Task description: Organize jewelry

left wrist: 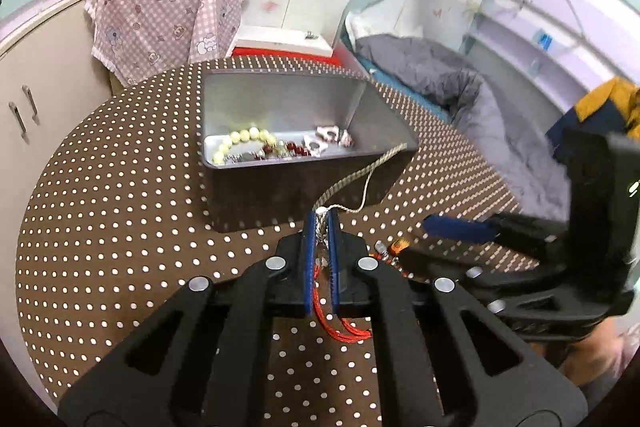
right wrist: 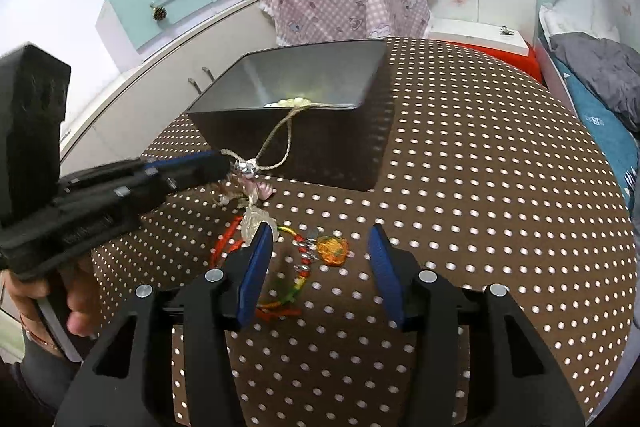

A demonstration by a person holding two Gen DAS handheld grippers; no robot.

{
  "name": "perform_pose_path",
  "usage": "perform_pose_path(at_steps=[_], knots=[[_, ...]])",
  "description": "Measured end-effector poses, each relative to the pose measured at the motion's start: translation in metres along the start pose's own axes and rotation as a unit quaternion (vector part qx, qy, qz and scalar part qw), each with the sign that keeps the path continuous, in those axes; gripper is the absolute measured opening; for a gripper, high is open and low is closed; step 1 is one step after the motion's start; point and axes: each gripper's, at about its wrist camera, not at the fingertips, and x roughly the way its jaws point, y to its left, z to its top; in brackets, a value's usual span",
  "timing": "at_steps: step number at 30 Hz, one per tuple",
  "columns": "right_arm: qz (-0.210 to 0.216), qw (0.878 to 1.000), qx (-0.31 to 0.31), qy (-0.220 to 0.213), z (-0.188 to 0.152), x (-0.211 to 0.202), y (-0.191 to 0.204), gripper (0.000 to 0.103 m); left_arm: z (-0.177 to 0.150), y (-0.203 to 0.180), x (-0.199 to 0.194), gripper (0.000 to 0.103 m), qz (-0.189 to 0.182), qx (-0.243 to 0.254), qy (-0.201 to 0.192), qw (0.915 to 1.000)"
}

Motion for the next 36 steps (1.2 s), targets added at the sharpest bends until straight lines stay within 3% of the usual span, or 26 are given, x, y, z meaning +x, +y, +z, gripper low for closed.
perform_pose_path(at_steps=[4,17,19,21,23,36], knots=[[0.008,1.0,-0.011,0.003,0.005,0.008,0.012,0.049,0.006,0.006,-0.009,0.006,-0.029,-0.014,-0.009,0.9995],[0.026,0.999,-0.043,0.021,0.022,0.044,0.044,0.049,0.013,0.008,-0.02,0.006,-0.057,-0.017,-0.02,0.998],[0.028,0.999,-0.043,0.01,0.026,0.044,0.047,0.045,0.014,0.008,-0.022,0.006,-0.061,-0.017,-0.022,0.9978],[0.029,0.999,-0.042,0.005,0.03,0.045,0.047,0.015,0.015,0.009,-0.024,0.006,-0.061,-0.015,-0.026,0.9977],[0.024,0.999,-0.042,0.001,0.031,0.044,0.047,0.008,0.016,0.009,-0.027,0.006,-0.058,-0.014,-0.03,0.9978],[0.019,0.997,-0.037,-0.065,0.054,-0.014,0.035,0.008,0.039,0.016,-0.036,0.006,-0.048,-0.025,-0.055,0.997]])
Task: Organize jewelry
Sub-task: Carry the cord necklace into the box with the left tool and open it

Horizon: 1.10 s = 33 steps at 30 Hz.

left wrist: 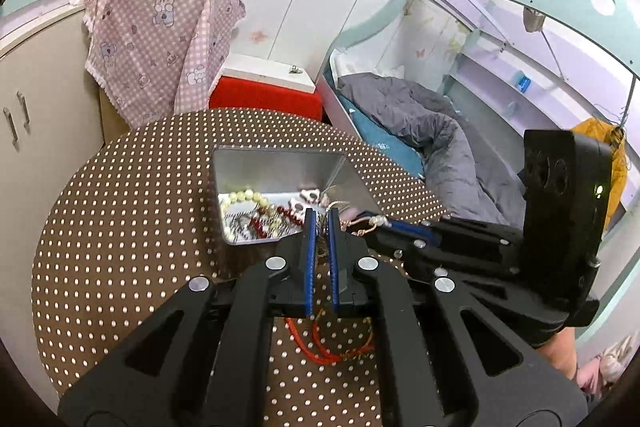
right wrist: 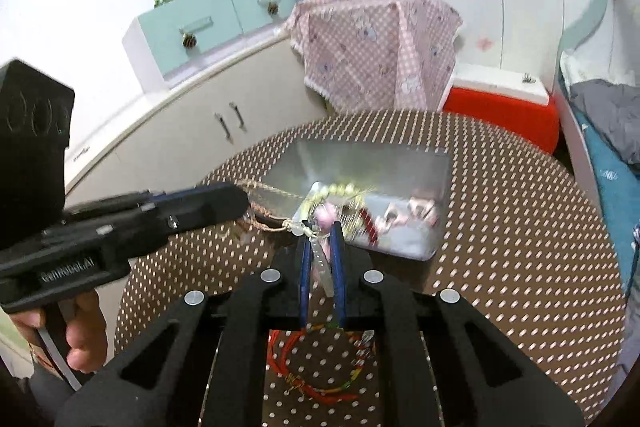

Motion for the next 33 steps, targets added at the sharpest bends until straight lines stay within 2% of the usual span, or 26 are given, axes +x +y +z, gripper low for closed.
perform_pose_path(at_steps=[14,25,28,31,33], knots=[[-0.009,0.999,0.003,-0.035,0.035,-0.009,-0.01,0.008,0.038,-0.015,0.003,0.006,0.016,0.021,-0.027,0.9993],[-0.015,1.0,0.024,0.014,0.027,0.025,-0.027,0.008,0.029,0.001,0.046,0.007,0.054,0.011,0.028,0.9981],[-0.018,0.999,0.032,0.019,0.022,0.028,-0.032,0.011,0.026,0.004,0.052,0.007,0.066,0.007,0.041,0.9969],[-0.021,0.999,0.038,0.017,0.021,0.027,-0.037,0.011,0.022,0.001,0.054,0.007,0.094,0.015,0.046,0.9944],[-0.021,0.999,0.04,0.015,0.02,0.025,-0.039,0.011,0.02,0.001,0.054,0.007,0.092,0.013,0.047,0.9946]])
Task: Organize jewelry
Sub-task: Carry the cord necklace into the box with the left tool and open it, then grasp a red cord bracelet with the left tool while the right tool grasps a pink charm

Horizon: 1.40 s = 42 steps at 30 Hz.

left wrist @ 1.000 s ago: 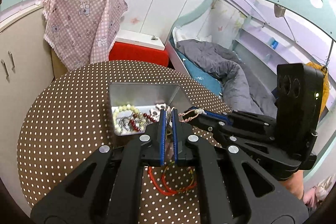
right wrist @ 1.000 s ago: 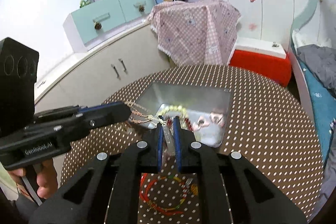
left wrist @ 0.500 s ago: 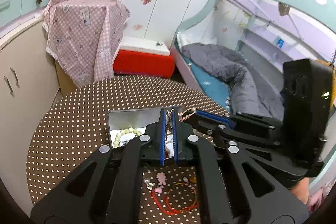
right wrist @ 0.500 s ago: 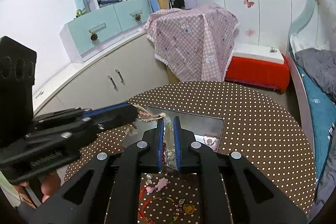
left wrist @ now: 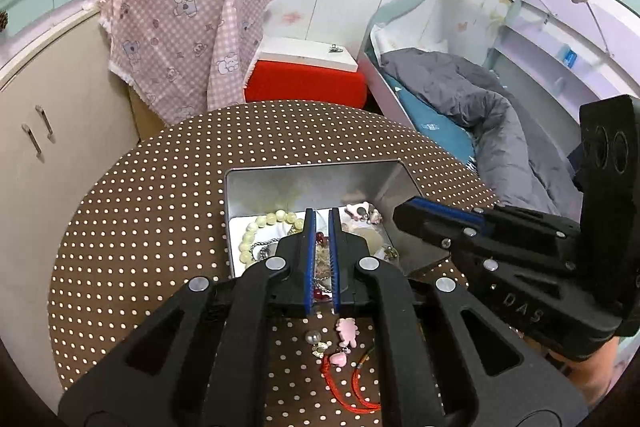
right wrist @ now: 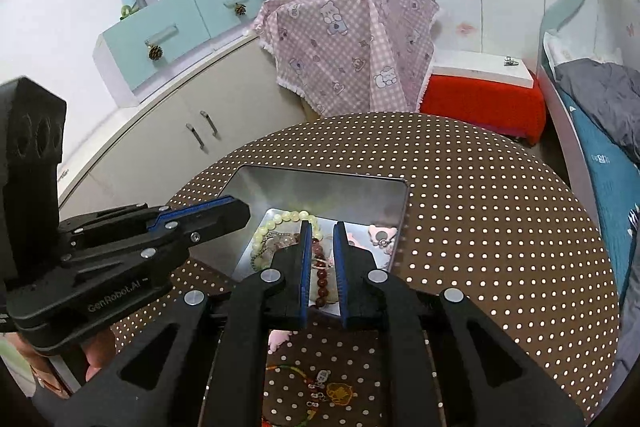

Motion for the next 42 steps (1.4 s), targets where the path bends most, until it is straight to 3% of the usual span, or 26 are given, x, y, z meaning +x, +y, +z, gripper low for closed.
perform_pose_path(at_steps=[5,16,18,19,21,29,42], knots=[[0.0,1.0,0.007,-0.005,-0.001,-0.005,-0.003,0.012,-0.002,-0.005,-0.002,0.007,0.008,0.004,0.0,1.0],[-0.004,1.0,0.014,-0.027,-0.008,-0.028,-0.004,0.039,-0.01,-0.011,-0.014,0.008,0.026,0.006,-0.003,0.9996],[-0.006,0.999,0.014,-0.032,-0.009,-0.033,-0.003,0.044,-0.011,-0.009,-0.017,0.05,0.023,0.002,-0.003,0.9997],[-0.007,0.999,0.015,-0.034,-0.01,-0.035,-0.002,0.045,-0.013,-0.008,-0.023,0.078,0.029,-0.004,-0.018,0.9994],[-0.005,0.999,0.019,-0.04,-0.013,-0.042,-0.003,0.047,-0.014,-0.006,-0.032,0.078,0.037,-0.006,-0.042,0.9984],[-0.008,0.999,0.022,-0.046,-0.026,-0.056,-0.003,0.049,-0.026,-0.011,-0.056,0.078,0.047,0.003,-0.055,0.9974],[-0.017,0.999,0.018,-0.024,-0.069,-0.062,0.0,0.054,-0.081,-0.025,-0.048,0.078,0.058,0.036,-0.009,0.9976]])
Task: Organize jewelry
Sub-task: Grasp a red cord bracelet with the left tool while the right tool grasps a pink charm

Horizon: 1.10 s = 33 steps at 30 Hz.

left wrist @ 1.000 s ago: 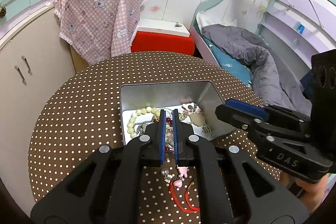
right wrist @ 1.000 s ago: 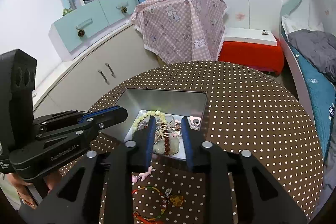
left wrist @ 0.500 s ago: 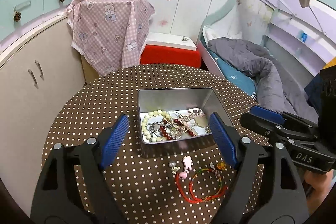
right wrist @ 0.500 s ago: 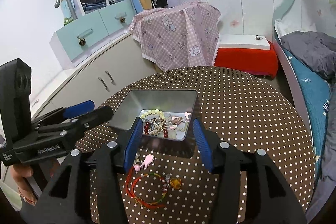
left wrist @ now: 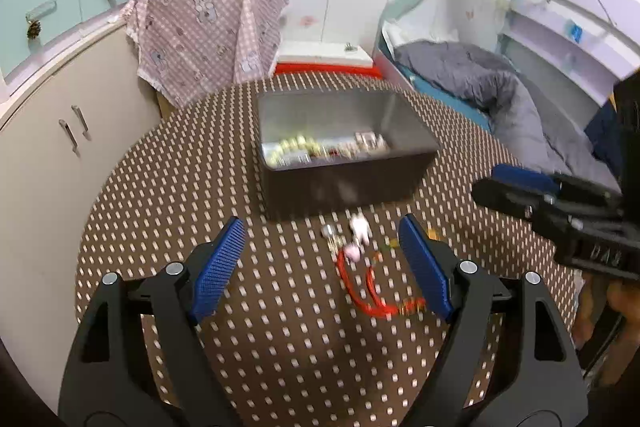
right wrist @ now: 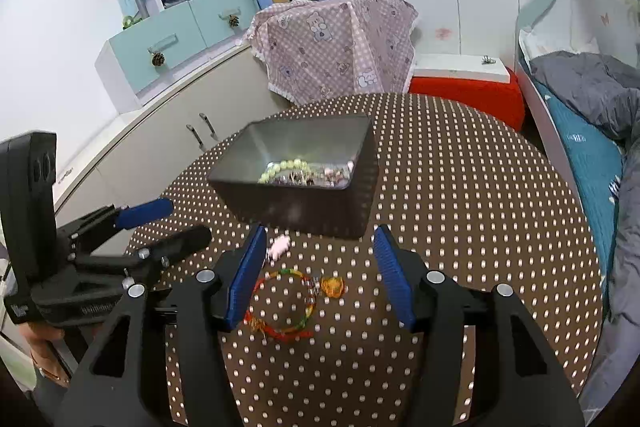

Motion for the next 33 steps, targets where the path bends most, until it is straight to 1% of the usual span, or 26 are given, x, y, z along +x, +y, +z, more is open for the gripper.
perform_pose_path(at_steps=[5,9,12,14,15,16,17,19,20,22,23,25,29,33], knots=[[-0.001,1.0,0.006,0.011,-0.015,0.001,-0.005,0.054,-0.02,-0.014,0.011,0.078,-0.016,-0.005,0.032,0.9993],[0.002,1.0,0.017,0.014,-0.021,0.0,-0.01,0.055,-0.029,-0.03,0.022,0.078,-0.019,0.01,0.054,0.9983],[0.001,1.0,0.018,0.016,-0.021,-0.001,-0.013,0.056,-0.034,-0.038,0.028,0.078,-0.03,0.022,0.064,0.9973],[0.002,1.0,0.019,0.015,-0.022,-0.001,-0.014,0.057,-0.038,-0.044,0.033,0.077,-0.021,0.035,0.076,0.9963],[0.002,1.0,0.02,0.015,-0.022,-0.001,-0.016,0.058,-0.04,-0.046,0.035,0.075,-0.014,0.041,0.077,0.9961],[0.002,1.0,0.021,0.015,-0.022,-0.001,-0.016,0.058,-0.041,-0.047,0.034,0.064,0.001,0.049,0.073,0.9961],[0.002,1.0,0.022,0.016,-0.023,0.0,-0.017,0.058,-0.04,-0.046,0.033,0.047,0.01,0.051,0.071,0.9961],[0.003,1.0,0.024,0.019,-0.024,0.003,-0.018,0.058,-0.038,-0.039,0.032,0.03,0.008,0.042,0.068,0.9967],[0.004,0.999,0.024,0.02,-0.024,0.004,-0.017,0.058,-0.037,-0.035,0.032,0.024,0.005,0.038,0.069,0.9969],[0.005,0.999,0.022,0.023,-0.024,0.007,-0.015,0.058,-0.035,-0.026,0.031,0.014,0.0,0.029,0.066,0.9974],[0.005,0.999,0.021,0.026,-0.025,0.009,-0.015,0.058,-0.034,-0.021,0.031,0.011,-0.006,0.022,0.065,0.9976],[0.003,0.999,0.019,0.033,-0.025,0.014,-0.013,0.058,-0.033,-0.009,0.03,0.009,-0.019,0.0,0.061,0.998],[-0.006,0.999,0.007,0.047,-0.025,0.023,-0.009,0.058,-0.033,0.011,0.026,0.008,-0.023,-0.034,0.049,0.998],[-0.012,0.998,-0.005,0.059,-0.026,0.032,-0.004,0.058,-0.032,0.025,0.015,0.008,-0.019,-0.053,0.032,0.9979]])
